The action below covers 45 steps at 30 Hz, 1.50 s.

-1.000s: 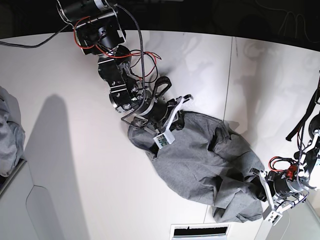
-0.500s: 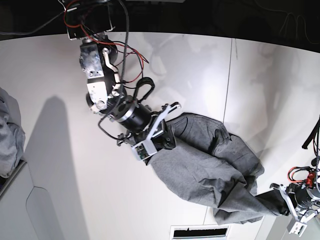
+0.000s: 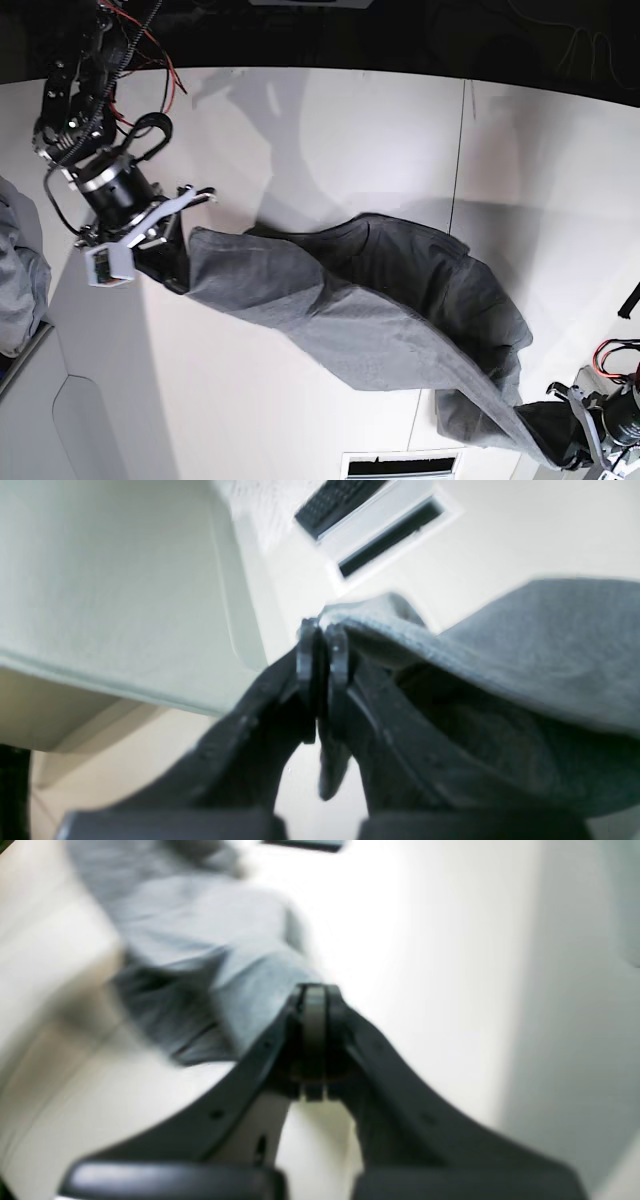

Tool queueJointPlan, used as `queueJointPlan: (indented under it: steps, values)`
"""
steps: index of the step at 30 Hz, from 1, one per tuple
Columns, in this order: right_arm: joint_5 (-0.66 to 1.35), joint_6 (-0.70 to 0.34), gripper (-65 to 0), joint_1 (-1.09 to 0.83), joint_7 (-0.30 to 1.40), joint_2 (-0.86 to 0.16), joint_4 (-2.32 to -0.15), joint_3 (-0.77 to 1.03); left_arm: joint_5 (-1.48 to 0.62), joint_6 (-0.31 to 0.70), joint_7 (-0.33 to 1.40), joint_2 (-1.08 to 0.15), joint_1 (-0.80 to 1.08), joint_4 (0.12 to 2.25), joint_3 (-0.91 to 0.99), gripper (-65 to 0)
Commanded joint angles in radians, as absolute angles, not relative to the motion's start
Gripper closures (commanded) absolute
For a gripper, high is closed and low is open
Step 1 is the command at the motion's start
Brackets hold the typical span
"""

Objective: Layout the t-shirt on the table in an organized manner, then fold the t-shirt properly
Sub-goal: 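Swing the held shirt across the table and release both grippers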

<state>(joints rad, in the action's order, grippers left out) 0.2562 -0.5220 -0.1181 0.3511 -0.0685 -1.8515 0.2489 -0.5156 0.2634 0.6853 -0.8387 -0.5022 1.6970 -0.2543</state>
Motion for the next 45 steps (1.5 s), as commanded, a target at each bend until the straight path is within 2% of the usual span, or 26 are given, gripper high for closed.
queueJointPlan:
  steps: [1,6,11,15,17,19,22,25,29,33,38,44,45]
  values:
    - [0.287,-0.540,0.0,-0.117,0.324,-0.073,-1.881,0.291,-0.505,0.245,0.675,-0.874,-0.518,1.724,-0.241,-4.7]
    - [0.368,-0.555,0.0,-0.123,0.342,-0.097,-1.883,0.485,-0.505,0.244,0.684,-0.887,-0.507,1.774,-0.241,-4.7]
    - [0.450,-0.556,0.0,-0.123,0.410,-0.136,-1.883,0.589,-0.506,0.244,0.682,-0.887,-0.507,1.805,-0.241,-4.7]
    - [0.457,-0.557,0.0,-0.123,0.445,-0.138,-1.881,0.598,-0.505,0.252,0.645,-0.878,-0.507,1.800,-0.241,-4.3]
    - [0.468,-0.557,0.0,-0.122,0.445,-0.138,-1.881,0.598,-0.505,0.259,0.625,-0.875,-0.507,1.786,-0.241,-0.6]
    - [0.503,-0.558,0.0,-0.122,0.448,-0.138,-1.881,0.598,-0.505,0.258,0.616,-0.875,-0.509,1.766,-0.241,0.0]
    - [0.591,-0.589,0.0,-0.122,0.472,-0.138,-1.881,0.596,-0.488,0.257,0.609,-0.881,-0.513,1.752,-0.241,0.0]
    - [0.747,-0.594,0.0,-0.123,0.584,-0.138,-1.882,0.569,-0.482,0.247,0.609,-0.910,-0.512,1.752,-0.241,0.0]
    - [0.889,-0.619,0.0,-0.123,0.733,-0.130,-1.885,0.445,-0.482,0.246,0.610,-0.961,-0.512,1.752,-0.241,0.0]
    - [0.885,-0.625,0.0,-0.121,0.744,-0.130,-1.885,0.220,-0.473,0.192,0.610,-0.973,-0.513,1.750,-0.241,0.0]
    - [0.783,-0.624,0.0,-0.120,0.743,-0.130,-1.885,-0.094,-0.452,0.187,0.627,-0.973,-0.512,1.750,-0.241,0.0]
    - [0.513,-0.600,0.0,-0.119,0.687,-0.126,-1.882,-0.396,-0.453,0.196,0.645,-0.972,-0.482,1.713,-0.241,0.0]
    - [0.471,-0.597,-5.6,-0.120,0.688,-0.120,-1.882,-0.431,-0.453,0.208,0.644,-0.971,-0.470,1.704,-0.241,0.0]
